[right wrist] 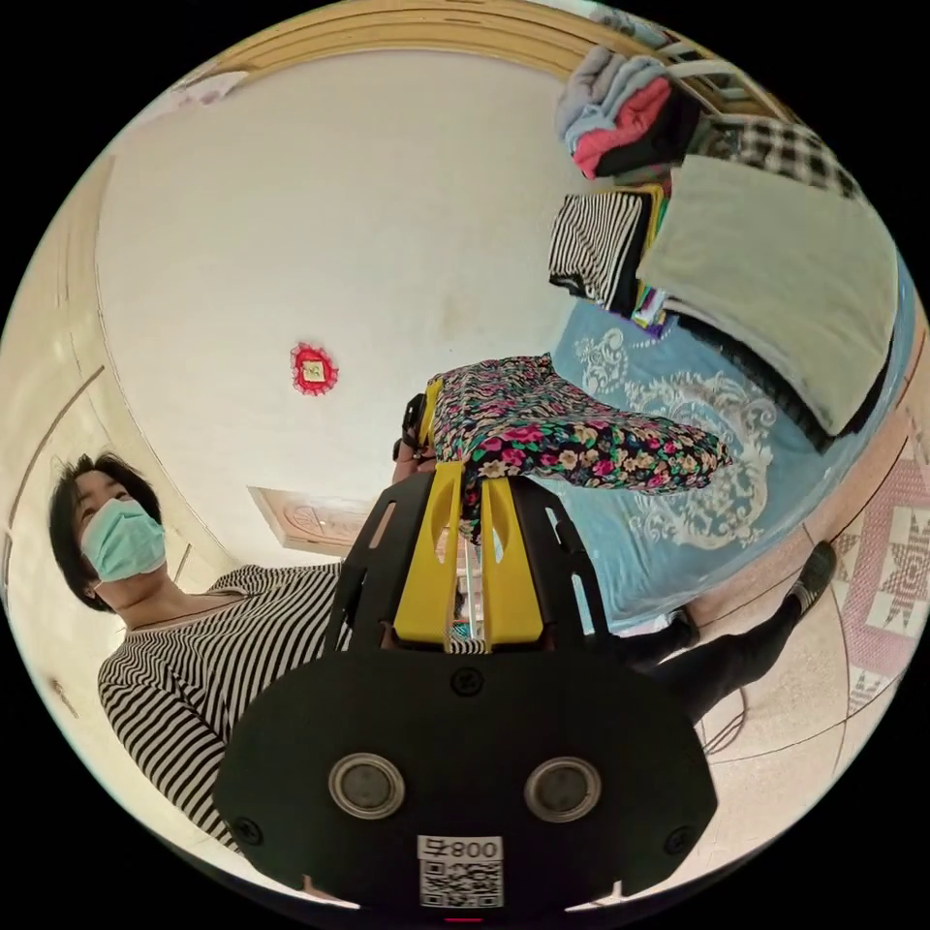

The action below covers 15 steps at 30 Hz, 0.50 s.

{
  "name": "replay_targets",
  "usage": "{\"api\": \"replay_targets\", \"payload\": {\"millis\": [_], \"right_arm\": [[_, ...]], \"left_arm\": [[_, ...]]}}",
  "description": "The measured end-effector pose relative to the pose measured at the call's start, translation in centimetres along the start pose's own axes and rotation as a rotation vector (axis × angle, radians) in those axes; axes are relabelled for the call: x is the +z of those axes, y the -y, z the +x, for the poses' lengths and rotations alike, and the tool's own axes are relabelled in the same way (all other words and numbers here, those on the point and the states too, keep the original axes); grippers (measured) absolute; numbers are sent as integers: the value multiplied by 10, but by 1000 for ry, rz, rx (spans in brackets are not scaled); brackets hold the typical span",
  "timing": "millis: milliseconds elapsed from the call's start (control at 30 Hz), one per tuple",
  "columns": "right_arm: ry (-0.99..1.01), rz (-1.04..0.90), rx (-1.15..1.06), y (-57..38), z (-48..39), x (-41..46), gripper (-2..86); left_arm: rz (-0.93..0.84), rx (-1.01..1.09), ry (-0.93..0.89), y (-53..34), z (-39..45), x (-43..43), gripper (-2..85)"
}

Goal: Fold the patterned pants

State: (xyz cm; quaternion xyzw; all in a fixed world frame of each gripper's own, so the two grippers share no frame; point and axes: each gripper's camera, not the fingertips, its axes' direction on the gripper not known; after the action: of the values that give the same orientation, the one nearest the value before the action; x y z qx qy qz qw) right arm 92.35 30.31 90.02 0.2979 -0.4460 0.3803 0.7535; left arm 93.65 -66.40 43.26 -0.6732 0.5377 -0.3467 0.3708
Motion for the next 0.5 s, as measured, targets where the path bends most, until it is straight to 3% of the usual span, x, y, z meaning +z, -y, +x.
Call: {"api": "replay_targets", "payload": {"millis": [267,500], "right_arm": [[-159,126,-164,87,40,-117,9],[-316,21,162,115,212,-100,15]], "left_arm": [[-83,133,53,153,54,206,38],[-260,-132,361,197,-26,322,40]]}}
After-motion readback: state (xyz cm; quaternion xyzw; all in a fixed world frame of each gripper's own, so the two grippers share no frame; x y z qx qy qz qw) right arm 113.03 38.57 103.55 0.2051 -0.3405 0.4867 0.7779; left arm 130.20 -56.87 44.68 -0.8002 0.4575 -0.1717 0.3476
